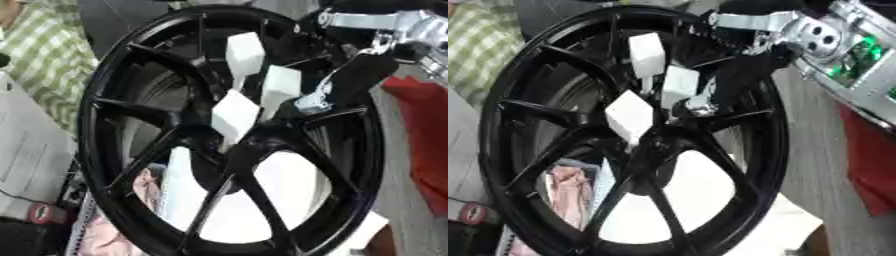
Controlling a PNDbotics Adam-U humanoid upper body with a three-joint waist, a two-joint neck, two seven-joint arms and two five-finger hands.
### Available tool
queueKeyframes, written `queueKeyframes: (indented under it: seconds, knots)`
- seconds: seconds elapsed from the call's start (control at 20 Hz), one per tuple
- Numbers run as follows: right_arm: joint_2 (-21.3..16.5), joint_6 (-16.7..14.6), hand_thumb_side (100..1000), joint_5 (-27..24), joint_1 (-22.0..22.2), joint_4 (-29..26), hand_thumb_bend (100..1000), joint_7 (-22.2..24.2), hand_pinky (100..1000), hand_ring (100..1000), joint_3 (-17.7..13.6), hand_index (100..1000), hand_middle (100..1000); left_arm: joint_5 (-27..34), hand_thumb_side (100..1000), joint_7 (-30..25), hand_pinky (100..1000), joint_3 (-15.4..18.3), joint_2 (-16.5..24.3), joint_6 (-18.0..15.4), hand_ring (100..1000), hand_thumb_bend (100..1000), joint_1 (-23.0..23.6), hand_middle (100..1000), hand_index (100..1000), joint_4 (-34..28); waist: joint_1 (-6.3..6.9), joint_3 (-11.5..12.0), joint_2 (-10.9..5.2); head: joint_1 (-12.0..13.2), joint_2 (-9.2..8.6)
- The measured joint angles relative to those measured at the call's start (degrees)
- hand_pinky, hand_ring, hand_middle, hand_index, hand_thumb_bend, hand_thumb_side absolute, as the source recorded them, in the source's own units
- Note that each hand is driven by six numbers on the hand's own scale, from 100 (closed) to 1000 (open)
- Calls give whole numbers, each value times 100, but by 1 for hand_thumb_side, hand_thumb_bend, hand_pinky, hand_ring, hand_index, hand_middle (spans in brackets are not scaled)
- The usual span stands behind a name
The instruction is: Pull the pin out of the wheel hub.
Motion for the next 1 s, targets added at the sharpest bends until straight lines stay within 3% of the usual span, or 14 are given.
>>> queueKeyframes:
  seconds: [0.6,1.0]
  knots:
    - [114,18,210,0,-29,169,512,26,803,812,80,755,677,13,827,-2,701,0,-3,-1,561,100,-4,537,750,0,-2,37,41,-19,-3]
    - [193,-148,167,5,-28,423,468,16,797,795,80,726,641,21,827,-4,701,0,-30,-1,562,100,-6,538,750,0,-2,56,57,-19,-5]
